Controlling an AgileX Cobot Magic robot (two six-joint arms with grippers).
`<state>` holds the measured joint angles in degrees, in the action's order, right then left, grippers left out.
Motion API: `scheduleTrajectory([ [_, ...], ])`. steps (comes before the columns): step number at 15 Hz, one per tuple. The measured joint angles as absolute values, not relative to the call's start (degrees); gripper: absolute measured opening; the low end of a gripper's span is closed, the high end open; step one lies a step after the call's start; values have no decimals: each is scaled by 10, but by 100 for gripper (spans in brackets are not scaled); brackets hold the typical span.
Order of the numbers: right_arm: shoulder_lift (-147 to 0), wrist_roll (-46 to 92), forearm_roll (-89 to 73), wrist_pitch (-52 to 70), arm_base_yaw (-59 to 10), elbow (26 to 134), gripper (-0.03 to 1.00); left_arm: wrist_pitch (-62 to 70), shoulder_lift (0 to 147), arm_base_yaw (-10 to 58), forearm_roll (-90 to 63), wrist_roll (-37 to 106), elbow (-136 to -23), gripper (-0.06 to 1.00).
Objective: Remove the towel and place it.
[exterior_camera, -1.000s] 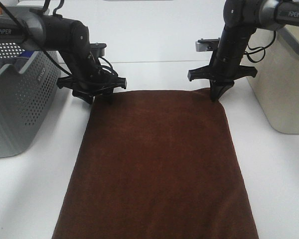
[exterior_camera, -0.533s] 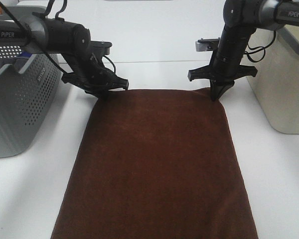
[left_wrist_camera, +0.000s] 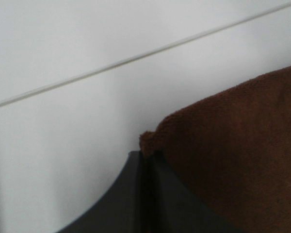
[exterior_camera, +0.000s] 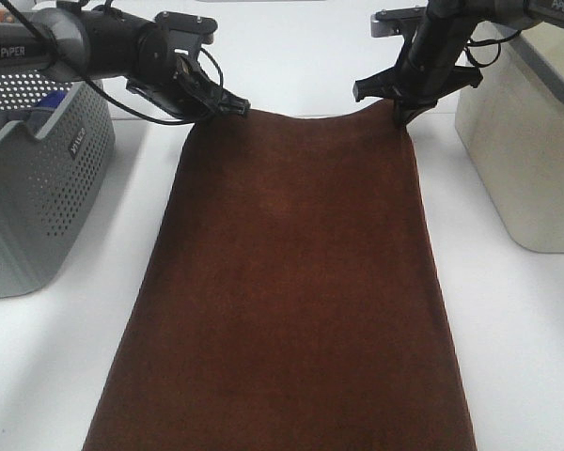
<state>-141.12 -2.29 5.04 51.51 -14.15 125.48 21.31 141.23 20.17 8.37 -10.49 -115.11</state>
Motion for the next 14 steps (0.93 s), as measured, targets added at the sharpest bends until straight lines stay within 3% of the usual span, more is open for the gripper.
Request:
scheduleTrajectory([
  [14,-1413,-23,110,233,-142,1255,0,-50,1452,163,109,-124,-1151,1],
])
